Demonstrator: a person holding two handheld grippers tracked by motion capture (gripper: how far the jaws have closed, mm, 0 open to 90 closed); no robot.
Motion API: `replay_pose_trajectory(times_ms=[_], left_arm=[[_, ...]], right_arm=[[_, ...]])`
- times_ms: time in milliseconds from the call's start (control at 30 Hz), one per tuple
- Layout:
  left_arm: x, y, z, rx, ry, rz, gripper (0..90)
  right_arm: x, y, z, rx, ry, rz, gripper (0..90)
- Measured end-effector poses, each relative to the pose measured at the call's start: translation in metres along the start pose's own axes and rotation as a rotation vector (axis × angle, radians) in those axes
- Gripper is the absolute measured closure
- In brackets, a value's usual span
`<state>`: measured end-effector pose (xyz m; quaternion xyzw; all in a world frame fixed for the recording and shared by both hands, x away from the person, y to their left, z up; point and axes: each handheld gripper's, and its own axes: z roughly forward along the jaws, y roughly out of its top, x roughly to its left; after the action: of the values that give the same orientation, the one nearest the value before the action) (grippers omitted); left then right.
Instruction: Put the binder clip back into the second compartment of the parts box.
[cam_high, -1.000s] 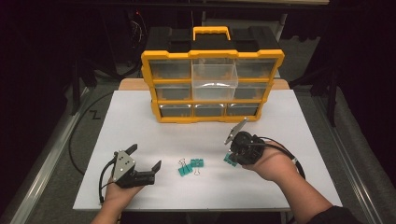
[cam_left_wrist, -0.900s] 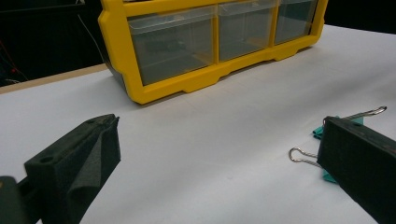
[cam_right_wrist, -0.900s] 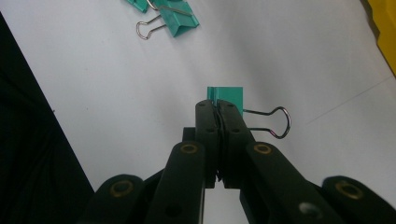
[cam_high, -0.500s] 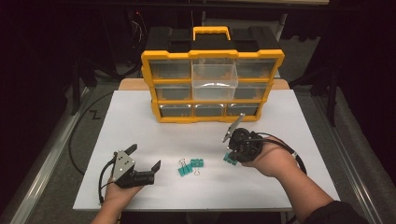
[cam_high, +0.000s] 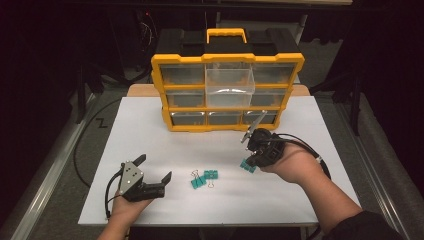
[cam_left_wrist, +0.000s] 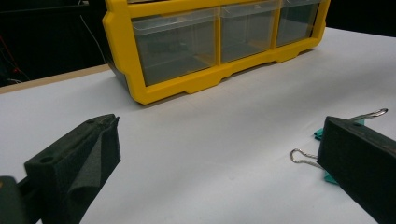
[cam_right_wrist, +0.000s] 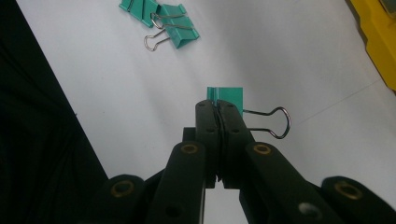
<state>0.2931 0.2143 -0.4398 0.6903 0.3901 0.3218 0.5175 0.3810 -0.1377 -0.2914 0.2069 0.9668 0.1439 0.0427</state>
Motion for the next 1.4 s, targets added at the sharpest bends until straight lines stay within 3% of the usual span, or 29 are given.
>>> replay_pose_trajectory(times_ms=[633, 1400], left_arm=[[-0.001, -0.001, -0.001, -0.002, -0.018, 0.007, 0.3], [-0.002, -0.001, -0.001, 0.000, -0.024, 0.011, 0.3]], right_arm=[[-0.006, 0.019, -0.033, 0.032, 0.017, -0.035, 90.0], [-0.006, 0.043, -0.078, 0.015, 0.008, -0.078, 90.0]])
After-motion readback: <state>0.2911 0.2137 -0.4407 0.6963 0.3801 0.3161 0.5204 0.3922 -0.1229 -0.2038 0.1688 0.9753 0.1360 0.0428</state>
